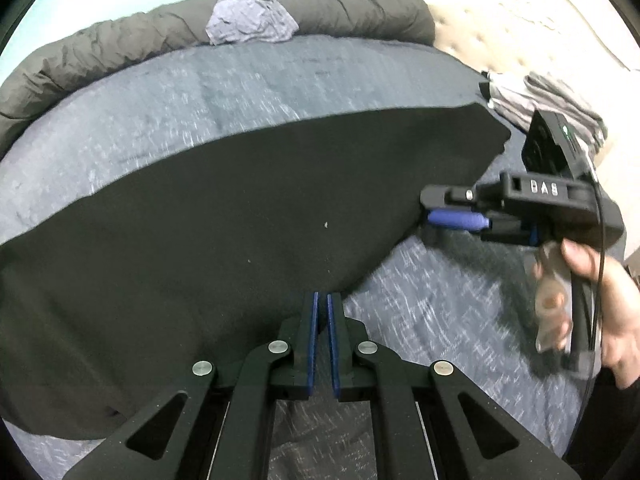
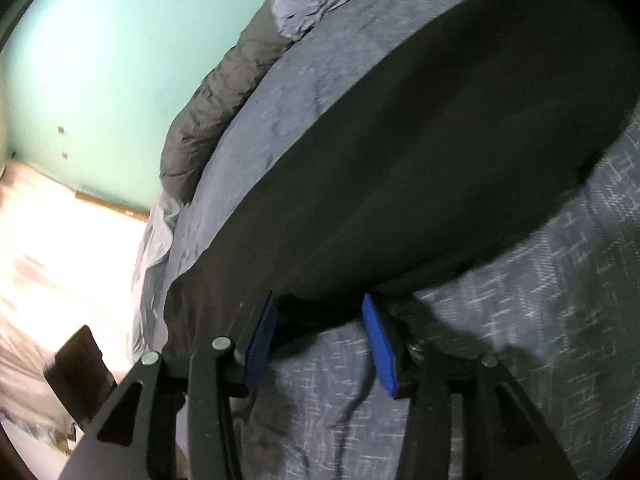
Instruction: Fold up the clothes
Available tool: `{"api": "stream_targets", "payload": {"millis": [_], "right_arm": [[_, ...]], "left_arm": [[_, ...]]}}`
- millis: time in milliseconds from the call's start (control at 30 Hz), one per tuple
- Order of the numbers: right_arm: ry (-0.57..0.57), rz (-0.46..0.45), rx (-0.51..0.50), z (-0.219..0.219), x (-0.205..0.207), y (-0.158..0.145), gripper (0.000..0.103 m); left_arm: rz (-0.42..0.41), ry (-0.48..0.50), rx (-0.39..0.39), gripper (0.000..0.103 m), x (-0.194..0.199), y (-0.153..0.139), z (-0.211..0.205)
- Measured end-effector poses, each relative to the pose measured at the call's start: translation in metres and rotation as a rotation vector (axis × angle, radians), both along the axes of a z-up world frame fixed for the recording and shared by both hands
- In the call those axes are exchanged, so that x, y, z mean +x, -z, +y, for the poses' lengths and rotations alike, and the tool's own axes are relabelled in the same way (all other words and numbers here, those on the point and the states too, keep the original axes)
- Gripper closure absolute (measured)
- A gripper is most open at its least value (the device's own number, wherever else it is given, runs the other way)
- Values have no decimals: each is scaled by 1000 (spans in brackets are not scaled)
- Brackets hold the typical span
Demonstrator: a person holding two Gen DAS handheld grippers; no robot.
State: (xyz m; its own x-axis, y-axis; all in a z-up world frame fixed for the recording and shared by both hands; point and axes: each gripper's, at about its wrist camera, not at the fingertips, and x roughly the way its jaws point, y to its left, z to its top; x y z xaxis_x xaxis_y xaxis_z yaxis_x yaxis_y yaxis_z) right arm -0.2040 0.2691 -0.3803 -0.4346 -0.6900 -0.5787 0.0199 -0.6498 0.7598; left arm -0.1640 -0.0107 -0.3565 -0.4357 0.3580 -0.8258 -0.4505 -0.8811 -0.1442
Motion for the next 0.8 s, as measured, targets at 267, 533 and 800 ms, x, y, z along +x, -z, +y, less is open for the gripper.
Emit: {"api": "stream_targets", "payload": {"millis": [267, 533, 800], "right_arm": [[24, -3, -50, 5, -1, 8, 62], [32, 3, -62, 9, -1, 12, 96], [11, 12, 7, 5, 4, 14, 98]], "left_arm": [[-52, -15, -32, 98, 0, 27, -2], [-16, -57, -7, 98, 3, 7, -15], [-29, -113, 45, 98, -7, 9, -31]]}}
